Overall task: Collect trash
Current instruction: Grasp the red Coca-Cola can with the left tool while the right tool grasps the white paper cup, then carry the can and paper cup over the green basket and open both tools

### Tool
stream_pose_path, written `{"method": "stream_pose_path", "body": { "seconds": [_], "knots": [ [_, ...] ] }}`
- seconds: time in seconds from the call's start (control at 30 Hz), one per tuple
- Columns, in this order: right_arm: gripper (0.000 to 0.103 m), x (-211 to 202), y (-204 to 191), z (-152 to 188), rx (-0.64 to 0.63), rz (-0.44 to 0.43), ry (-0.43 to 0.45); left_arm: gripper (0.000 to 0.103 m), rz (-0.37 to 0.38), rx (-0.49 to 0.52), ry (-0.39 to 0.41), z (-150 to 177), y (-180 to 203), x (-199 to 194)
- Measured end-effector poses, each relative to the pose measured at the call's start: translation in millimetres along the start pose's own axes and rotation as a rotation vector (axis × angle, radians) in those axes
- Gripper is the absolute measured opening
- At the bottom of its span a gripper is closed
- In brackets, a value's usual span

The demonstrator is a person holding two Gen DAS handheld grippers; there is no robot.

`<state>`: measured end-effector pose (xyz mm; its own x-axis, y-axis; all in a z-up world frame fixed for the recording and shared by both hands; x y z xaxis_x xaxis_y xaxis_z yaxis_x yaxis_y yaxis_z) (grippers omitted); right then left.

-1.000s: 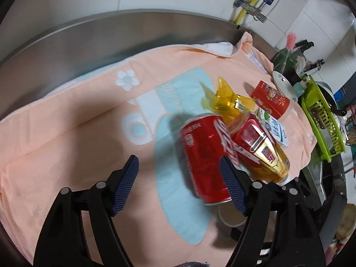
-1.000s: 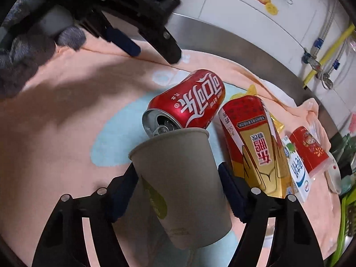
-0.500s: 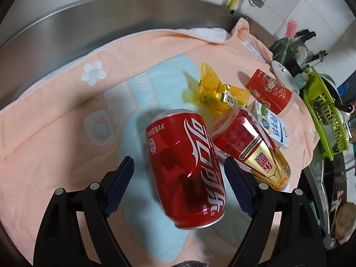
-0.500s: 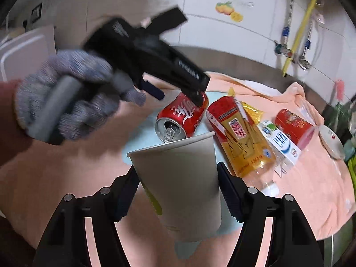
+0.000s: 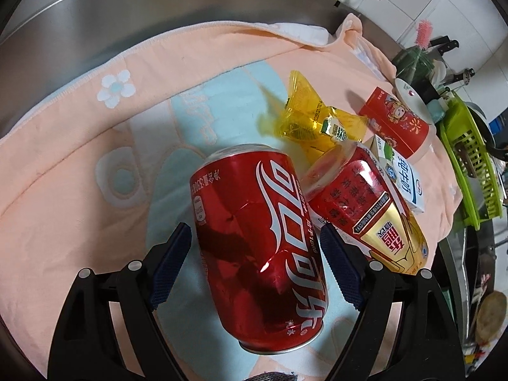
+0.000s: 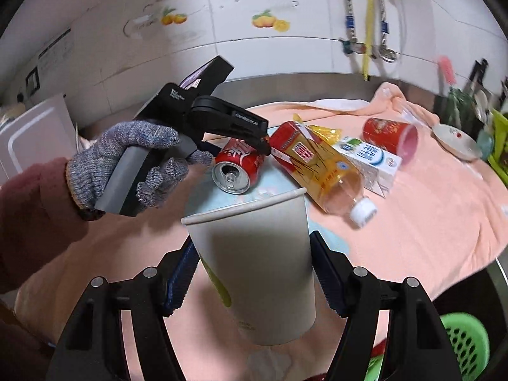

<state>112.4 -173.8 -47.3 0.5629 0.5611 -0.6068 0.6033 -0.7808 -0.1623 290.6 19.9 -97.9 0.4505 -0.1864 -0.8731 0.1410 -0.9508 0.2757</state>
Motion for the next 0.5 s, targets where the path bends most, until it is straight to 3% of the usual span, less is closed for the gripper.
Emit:
{"method": "stream_pose_path", "body": {
  "seconds": [0.2,0.5],
  "knots": [
    [0.066,-23.5,14.5,12.8,0.088,0.038,0.032,0.075,0.032,-0.01,-0.012,3.1,-0.4,4.7],
    [0.066,-63.7,53.3,41.9,0.232,0.15,0.061,0.073,0.045,0.016,0.003,15.0,0.5,-9.8]
  ]
}}
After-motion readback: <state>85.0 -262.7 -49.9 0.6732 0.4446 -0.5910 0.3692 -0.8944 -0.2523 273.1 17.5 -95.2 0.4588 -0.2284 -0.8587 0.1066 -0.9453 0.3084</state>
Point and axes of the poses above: each gripper's, at about its wrist camera, not at the fingertips, and x roughly the way its jaws point, y to its right, z to its underside, the point moved 4 cm from there along x, roughly the way its jaws point, and after that the axes turned 3 degrees about -z, right-handed, at the moved point
